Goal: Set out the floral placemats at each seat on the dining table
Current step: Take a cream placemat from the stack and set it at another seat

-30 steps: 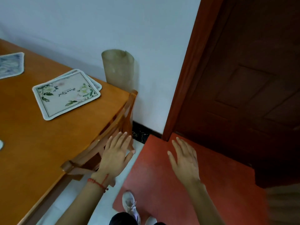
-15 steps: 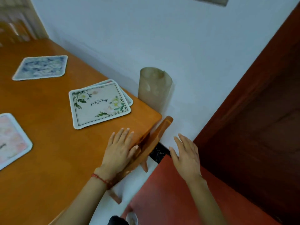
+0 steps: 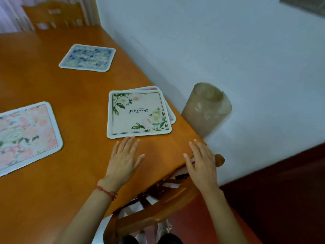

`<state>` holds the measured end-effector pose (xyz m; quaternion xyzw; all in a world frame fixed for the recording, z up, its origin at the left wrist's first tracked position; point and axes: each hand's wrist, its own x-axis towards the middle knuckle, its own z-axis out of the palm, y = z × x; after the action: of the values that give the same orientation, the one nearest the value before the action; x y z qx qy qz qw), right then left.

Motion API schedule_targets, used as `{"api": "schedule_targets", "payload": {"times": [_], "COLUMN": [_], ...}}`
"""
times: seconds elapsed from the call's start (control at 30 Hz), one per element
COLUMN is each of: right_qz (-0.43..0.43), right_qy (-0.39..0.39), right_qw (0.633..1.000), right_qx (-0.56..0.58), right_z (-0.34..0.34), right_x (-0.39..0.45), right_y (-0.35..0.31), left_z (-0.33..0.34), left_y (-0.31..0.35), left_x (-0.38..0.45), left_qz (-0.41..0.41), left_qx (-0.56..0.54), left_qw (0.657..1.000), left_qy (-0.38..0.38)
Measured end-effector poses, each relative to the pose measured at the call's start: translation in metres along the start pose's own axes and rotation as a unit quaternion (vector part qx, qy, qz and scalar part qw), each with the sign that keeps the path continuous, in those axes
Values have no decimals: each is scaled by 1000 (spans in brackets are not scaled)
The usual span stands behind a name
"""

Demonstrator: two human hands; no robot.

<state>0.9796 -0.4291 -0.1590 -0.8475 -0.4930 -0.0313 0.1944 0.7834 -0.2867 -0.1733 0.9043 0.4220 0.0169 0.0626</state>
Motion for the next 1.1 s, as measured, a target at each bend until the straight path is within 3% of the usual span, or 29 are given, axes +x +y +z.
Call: {"api": "schedule_targets", "payload": {"times": [0.5,1.1], "right_qz": [-103,-19], "right_qy": [-74,-178], "right_qw": [988,976], "right_qx": [86,121], "right_z": [60,160], "right_x": [150,232], "right_y": [8,5], "left_z": [21,62], "left_y": [-38,-104], "left_x": [91,176], "left_qz": [-157,-232], "left_qx": [-41,-113], "left_qw": [987,966], "left_qy": [11,-23]}}
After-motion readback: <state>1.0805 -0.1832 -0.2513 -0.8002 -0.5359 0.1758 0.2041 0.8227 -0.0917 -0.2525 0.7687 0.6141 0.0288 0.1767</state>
